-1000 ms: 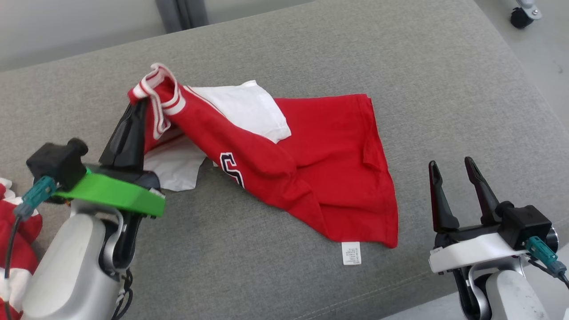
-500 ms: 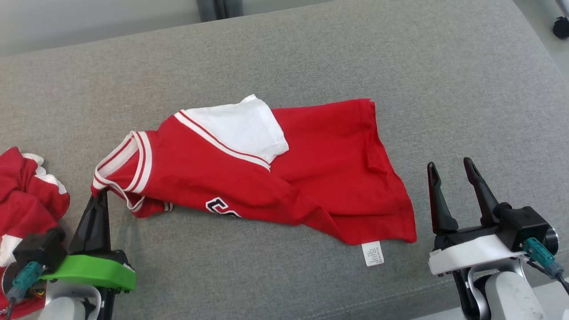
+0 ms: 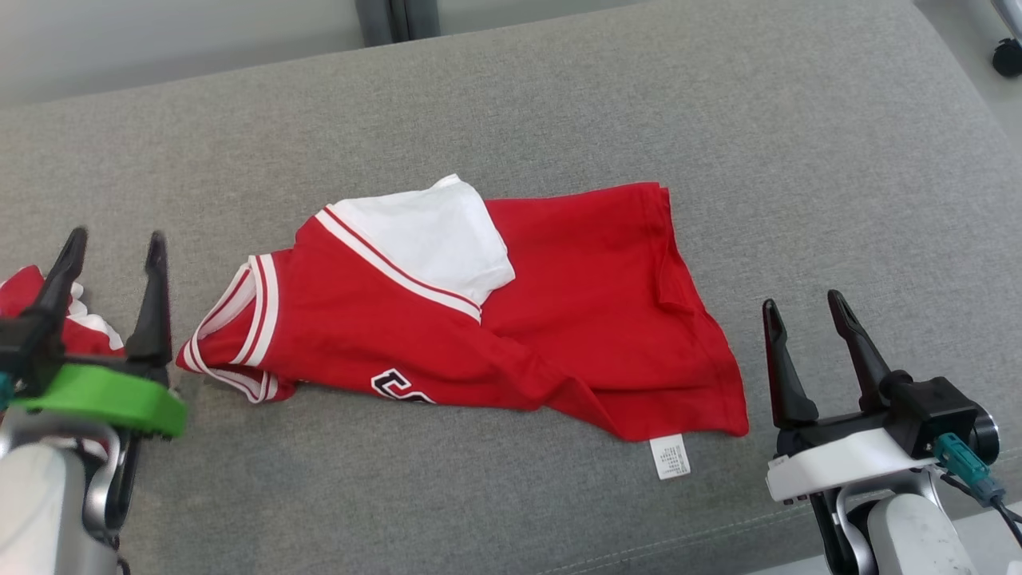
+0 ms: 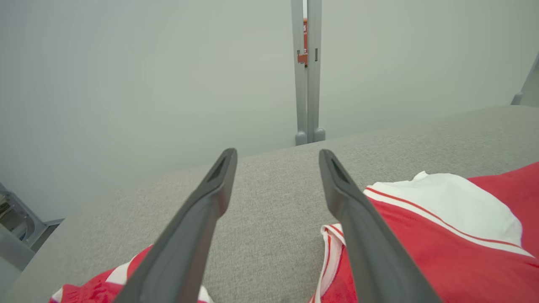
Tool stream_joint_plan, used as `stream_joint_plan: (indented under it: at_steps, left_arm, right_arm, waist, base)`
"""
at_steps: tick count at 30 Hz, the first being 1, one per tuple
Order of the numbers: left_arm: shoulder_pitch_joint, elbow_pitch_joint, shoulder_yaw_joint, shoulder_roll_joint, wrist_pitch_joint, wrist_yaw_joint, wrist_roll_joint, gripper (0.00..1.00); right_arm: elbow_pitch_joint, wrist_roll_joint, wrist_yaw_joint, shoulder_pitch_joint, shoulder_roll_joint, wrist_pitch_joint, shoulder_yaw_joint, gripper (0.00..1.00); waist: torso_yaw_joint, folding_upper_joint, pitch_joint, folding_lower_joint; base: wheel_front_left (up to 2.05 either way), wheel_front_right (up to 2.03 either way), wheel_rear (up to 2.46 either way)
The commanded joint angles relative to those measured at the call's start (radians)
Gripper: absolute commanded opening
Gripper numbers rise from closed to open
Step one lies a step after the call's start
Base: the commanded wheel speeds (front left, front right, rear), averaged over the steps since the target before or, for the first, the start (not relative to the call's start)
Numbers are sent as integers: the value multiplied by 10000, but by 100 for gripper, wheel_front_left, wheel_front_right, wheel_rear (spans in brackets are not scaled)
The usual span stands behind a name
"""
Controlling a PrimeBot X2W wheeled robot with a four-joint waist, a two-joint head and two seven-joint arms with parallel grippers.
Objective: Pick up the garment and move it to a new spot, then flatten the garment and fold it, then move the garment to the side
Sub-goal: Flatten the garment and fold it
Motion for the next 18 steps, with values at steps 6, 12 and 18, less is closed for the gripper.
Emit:
stream_joint_plan:
  at_steps: [6, 12, 18]
  left_arm:
    - [-2522, 157, -2039, -157, 798, -300, 452, 100]
    - [-4842, 2003, -4357, -647, 1261, -312, 320, 100]
    - [-6613, 4059, -6262, -981, 1237, -309, -114, 100]
  right_arm:
    - [-199, -152, -14, -418, -15, -5, 108, 100]
    - [-319, -173, -14, -799, -15, -5, 127, 100]
    - [-406, -43, -14, -1140, -15, -5, 289, 100]
  waist:
    - [-141, 0, 866, 0]
    - [-334, 0, 1745, 0]
    - [-603, 0, 2354, 0]
  base:
    - [0, 0, 0]
    - [0, 0, 0]
    - [0, 0, 0]
